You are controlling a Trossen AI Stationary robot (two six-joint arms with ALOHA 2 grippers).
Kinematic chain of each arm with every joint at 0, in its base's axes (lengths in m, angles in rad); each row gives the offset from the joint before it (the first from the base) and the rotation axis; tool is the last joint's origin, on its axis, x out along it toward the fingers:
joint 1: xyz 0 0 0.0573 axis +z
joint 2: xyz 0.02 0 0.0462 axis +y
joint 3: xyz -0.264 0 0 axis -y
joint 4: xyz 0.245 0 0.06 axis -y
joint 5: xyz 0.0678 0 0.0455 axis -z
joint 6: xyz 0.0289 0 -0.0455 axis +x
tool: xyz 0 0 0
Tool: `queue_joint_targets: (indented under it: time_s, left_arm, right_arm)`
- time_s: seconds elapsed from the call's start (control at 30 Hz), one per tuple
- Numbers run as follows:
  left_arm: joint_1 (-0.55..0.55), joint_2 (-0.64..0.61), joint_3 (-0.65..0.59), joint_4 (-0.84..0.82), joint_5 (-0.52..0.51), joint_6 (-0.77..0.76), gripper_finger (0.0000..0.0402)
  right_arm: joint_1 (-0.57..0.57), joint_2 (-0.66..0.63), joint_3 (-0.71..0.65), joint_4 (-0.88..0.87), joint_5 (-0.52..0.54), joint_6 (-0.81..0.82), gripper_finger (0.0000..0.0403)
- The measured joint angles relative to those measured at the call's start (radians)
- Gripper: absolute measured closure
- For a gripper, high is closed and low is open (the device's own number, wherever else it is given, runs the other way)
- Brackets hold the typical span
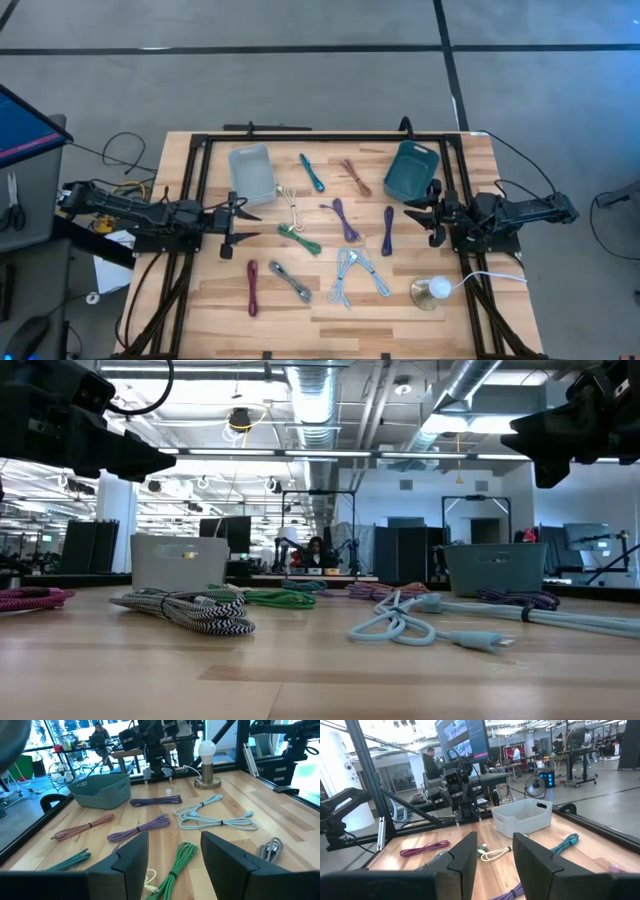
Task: Pick & Place USB Port
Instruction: Put the pink USB cable into the blue bin
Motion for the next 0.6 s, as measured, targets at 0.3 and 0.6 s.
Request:
queue_joint_targets:
  time_s: [0.3, 0.6]
  left_arm:
    - [0.000, 0.000, 0.000, 0.004, -0.004, 0.017, 0.0220]
    - [0.000, 0.000, 0.000, 0.004, -0.004, 0.011, 0.0220]
  right_arm:
    - [0.000, 0.000, 0.000, 0.000, 0.000, 0.000, 0.0285]
    - [0.000, 0.000, 0.000, 0.000, 0.001, -0.001, 0.0285]
